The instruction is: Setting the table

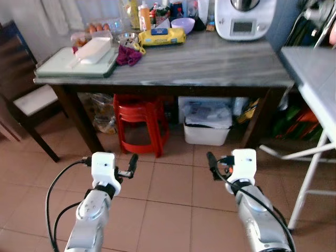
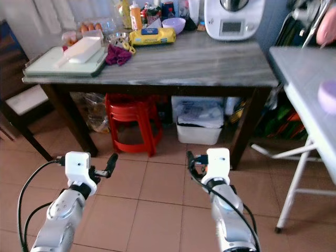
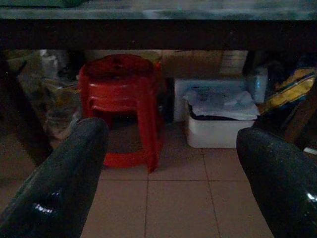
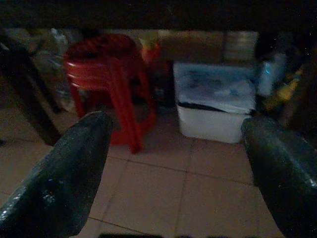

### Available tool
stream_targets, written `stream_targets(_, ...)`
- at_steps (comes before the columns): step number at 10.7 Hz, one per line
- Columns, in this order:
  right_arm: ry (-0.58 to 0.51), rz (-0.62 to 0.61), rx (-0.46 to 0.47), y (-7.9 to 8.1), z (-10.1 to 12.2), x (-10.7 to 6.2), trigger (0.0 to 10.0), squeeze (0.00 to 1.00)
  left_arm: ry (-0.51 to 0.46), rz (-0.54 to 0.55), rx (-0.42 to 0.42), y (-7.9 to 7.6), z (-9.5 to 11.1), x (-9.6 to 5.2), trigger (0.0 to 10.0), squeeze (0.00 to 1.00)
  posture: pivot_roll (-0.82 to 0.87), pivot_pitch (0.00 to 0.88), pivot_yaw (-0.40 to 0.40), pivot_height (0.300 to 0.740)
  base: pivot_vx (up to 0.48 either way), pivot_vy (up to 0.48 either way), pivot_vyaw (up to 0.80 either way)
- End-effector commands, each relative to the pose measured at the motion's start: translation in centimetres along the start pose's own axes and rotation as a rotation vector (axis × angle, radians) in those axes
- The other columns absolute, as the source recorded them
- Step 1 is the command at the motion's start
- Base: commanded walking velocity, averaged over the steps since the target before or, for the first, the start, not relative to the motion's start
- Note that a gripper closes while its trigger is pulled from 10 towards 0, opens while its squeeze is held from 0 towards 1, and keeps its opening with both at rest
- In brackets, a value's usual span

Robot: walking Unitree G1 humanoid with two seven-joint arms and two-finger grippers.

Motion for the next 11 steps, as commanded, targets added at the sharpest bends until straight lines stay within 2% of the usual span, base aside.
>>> stream_targets(1,-0.028,0.033,0.006,1.0,0.8,0.2,10.0,0.0,0.016,0.023,0.006,1.0,-0.4,-0.3,10.0,0.0,-0.07,0.033,0.056,0.74,0.0,0.0,0.0)
stream_targets(2,-0.039,0.032,0.007,0.9,1.1,0.3,10.0,0.0,0.019,0.022,0.007,0.9,-0.5,-0.3,10.0,0.0,-0.07,0.032,0.055,0.74,0.0,0.0,0.0)
stream_targets(4,-0.018,0.024,0.025,0.7,0.9,0.4,10.0,0.0,0.017,0.004,0.031,0.7,-0.4,-0.5,10.0,0.0,-0.06,0.031,0.053,0.74,0.0,0.0,-0.63)
stream_targets(6,-0.029,0.022,0.027,0.6,1.0,0.3,10.0,0.0,-0.012,-0.01,0.034,0.5,0.4,-0.5,10.0,0.0,-0.06,0.034,0.06,0.74,0.0,0.0,-0.78)
stream_targets(7,-0.043,0.027,0.022,0.7,1.3,0.3,10.0,0.0,-0.031,-0.017,0.031,0.3,1.0,-0.4,10.0,0.0,-0.07,0.036,0.062,0.74,0.0,0.0,0.0)
stream_targets(9,-0.169,0.017,-0.049,0.9,4.6,-0.6,10.0,0.0,-0.119,-0.017,0.031,0.2,4.1,0.0,10.0,0.0,-0.07,0.041,0.059,0.74,0.0,-0.371,0.0)
stream_targets(10,-0.24,0.001,-0.087,0.5,6.6,-1.6,10.0,0.0,-0.153,-0.007,0.029,0.4,5.2,-0.3,10.0,0.0,-0.07,0.042,0.058,0.74,0.0,-0.382,0.0)
stream_targets(11,-0.256,-0.003,-0.099,0.4,7.1,-2.1,10.0,0.0,-0.155,0.001,0.03,0.6,5.2,-0.5,10.0,0.0,-0.08,0.05,0.057,0.74,0.0,-0.382,0.0)
Point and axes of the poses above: a point about 5 cm out from each wrist's last joint towards the gripper, its own x axis pointing out of the wrist towards the gripper, its own z axis along the axis of the wrist's last joint, y = z × x, the point moved 6 cm from there along x, pointing out of the wrist towards the gripper, and after that the axes turned 9 degrees about x, right-handed, at the moved point
